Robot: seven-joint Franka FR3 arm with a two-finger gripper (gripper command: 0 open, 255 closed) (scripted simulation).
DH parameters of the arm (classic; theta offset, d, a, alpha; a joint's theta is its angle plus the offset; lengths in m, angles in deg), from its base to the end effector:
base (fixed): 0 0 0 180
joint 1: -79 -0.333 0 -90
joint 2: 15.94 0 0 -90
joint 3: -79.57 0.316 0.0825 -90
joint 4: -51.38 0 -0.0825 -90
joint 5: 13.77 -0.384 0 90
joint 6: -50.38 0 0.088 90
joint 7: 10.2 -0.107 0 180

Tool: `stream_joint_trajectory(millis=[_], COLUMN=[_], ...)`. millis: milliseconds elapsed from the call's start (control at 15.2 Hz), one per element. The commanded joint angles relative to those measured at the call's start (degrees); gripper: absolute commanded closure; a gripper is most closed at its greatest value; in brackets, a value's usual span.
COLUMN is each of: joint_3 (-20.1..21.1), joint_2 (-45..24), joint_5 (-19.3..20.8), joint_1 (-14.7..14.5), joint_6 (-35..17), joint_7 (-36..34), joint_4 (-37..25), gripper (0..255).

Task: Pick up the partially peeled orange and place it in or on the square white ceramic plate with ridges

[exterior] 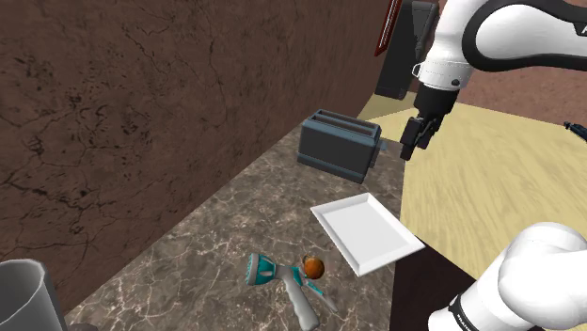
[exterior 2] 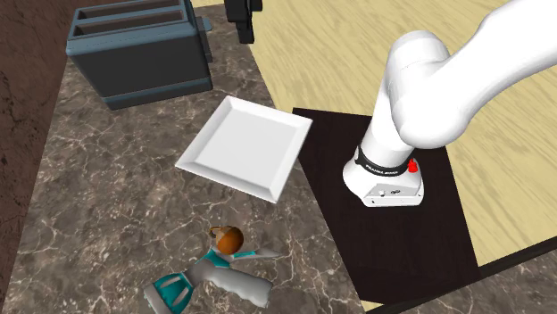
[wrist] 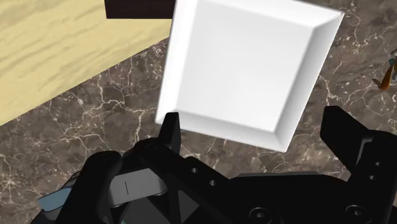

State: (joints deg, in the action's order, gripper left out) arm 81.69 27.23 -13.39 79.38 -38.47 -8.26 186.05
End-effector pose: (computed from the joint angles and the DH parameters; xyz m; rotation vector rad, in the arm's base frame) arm 0.3129 0.0119 0.5812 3.1080 0.0834 -0.0728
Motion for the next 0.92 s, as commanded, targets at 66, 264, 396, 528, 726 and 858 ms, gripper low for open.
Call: stream_joint_trajectory(millis=[66,264,396,528,726,858], joint_3=[1.01,4.16,6.36,8.66,12.29,14.83], joint_2=[0.48,1.49,1.76,1.69,0.86,-0.2], joint_5=[-0.69,-2.81,-4.26,-5.73,-7.88,-9.24], joint_1=[-0.52,-2.18,-3.36,-4.57,-6.41,-7.59], joint_6=[-1.31,-5.35,-8.16,-11.09,-15.7,-18.93], joint_7=[-0.9,-3.59,-5.4,-7.22,-10.0,-11.9], joint_4=[1.48,5.54,7.95,10.1,12.81,14.26], gripper=[0,0,0,0,0,0])
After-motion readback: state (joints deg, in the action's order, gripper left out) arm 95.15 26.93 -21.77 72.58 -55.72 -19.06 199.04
